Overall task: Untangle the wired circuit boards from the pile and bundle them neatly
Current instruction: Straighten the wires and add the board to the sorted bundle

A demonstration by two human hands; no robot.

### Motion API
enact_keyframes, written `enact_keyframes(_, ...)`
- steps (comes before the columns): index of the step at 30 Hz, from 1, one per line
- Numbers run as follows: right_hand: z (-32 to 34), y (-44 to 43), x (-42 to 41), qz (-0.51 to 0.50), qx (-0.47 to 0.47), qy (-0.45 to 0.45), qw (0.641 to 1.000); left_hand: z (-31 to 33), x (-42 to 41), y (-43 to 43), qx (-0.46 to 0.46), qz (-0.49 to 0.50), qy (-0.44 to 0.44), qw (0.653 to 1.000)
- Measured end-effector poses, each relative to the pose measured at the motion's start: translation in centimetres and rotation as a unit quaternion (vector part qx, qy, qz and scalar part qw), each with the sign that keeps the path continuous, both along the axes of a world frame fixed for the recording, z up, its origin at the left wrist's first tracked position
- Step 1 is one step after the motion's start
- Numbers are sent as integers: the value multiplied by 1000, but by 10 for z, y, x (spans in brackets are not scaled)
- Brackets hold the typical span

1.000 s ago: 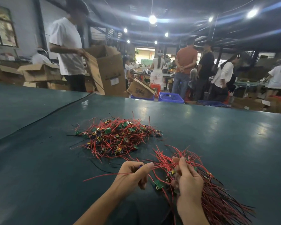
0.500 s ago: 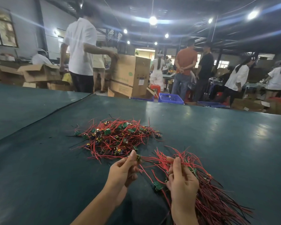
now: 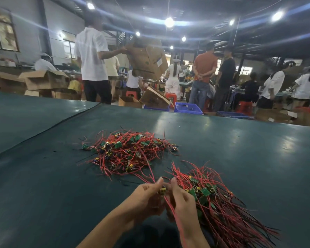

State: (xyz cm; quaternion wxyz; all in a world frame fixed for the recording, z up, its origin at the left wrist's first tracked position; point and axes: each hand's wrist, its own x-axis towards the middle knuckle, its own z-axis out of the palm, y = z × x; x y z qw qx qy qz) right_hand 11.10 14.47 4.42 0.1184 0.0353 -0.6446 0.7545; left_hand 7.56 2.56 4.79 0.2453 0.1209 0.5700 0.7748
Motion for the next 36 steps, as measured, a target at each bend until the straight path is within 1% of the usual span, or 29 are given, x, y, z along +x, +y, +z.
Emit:
enact_keyframes(3, 0, -3, -2, -6, -2, -7, 1000, 1, 3, -1, -27, -11, -5, 1000)
enact_keyframes(7, 0, 1, -4, -8, -17, -59, 998, 2, 2, -2, -63, 4, -6, 998)
enact_keyframes(10, 3, 2, -1, 9, -41, -83, 996, 4, 2, -1, -80, 25, 3, 996)
enact_keyframes(14, 4, 2, -2, 16, -75, -110, 991, 5, 3, 0, -74, 36, 3, 997)
enact_keyframes(18, 5, 1, 0, 2, -153, -149, 977, 4, 2, 1, -49, 51, -16, 997)
enact_keyframes(20, 4, 1, -1, 4, -177, -153, 972, 3, 1, 1, -34, 55, -23, 998)
enact_keyframes(23, 6, 2, -2, -12, -177, -145, 973, 0, 1, 2, -34, 41, -2, 999)
enact_keyframes(28, 10, 3, -1, -41, -140, -153, 977, -1, 2, 1, -37, 16, 26, 999)
enact_keyframes(31, 7, 3, -2, -63, -120, -155, 979, -4, 2, 1, -58, 27, 57, 996)
enact_keyframes(36, 4, 2, -4, -57, -106, -152, 981, -5, 0, 4, -71, 57, 30, 995)
